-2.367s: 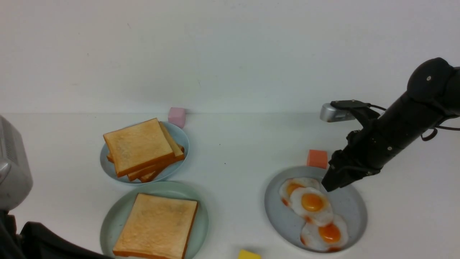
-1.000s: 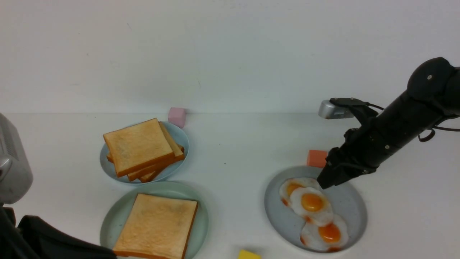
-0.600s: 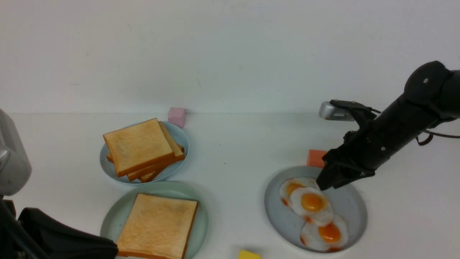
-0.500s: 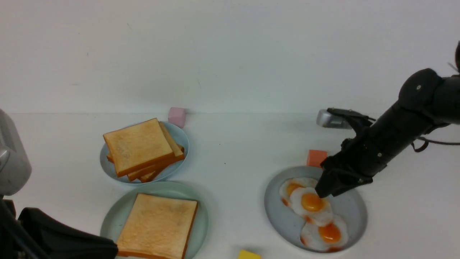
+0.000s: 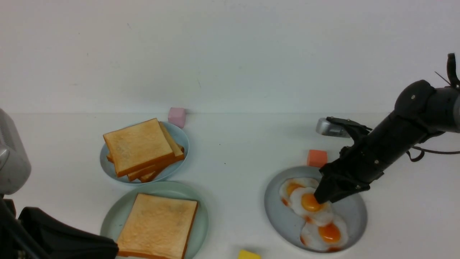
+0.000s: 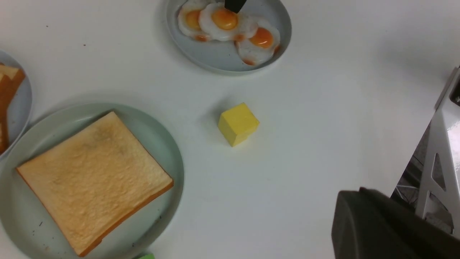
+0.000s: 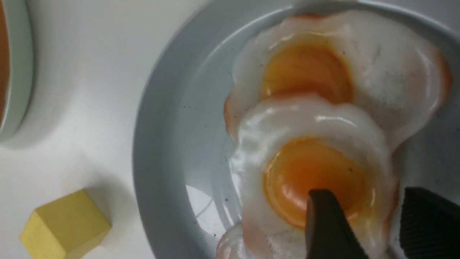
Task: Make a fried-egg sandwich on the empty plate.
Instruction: Use the right arm to grab a fried egg
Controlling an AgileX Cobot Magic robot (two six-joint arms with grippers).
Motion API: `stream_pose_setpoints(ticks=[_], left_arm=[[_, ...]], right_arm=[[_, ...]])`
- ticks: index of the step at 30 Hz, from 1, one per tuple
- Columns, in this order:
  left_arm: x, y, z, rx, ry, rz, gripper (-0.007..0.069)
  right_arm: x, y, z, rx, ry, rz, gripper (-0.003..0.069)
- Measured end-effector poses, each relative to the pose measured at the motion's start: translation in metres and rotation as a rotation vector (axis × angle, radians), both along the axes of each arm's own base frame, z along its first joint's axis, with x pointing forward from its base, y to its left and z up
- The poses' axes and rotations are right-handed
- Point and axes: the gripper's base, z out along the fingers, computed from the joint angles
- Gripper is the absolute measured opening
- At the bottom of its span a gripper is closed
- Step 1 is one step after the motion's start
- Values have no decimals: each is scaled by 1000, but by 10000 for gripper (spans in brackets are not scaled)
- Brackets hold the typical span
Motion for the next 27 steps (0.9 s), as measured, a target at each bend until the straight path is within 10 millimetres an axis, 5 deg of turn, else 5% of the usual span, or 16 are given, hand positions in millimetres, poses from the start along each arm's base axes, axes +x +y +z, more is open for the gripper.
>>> stream_pose_setpoints(ticks=[7, 15, 27], left_arm=[[0, 0, 0, 0, 1, 1, -2], [0, 0, 0, -1, 2, 2, 5], [0, 0, 0, -1, 2, 2, 18]], right_arm=[[2, 1, -9, 22, 20, -18, 284], [2, 2, -12, 27, 24, -5, 53], [-2, 0, 2, 1, 0, 45, 34]])
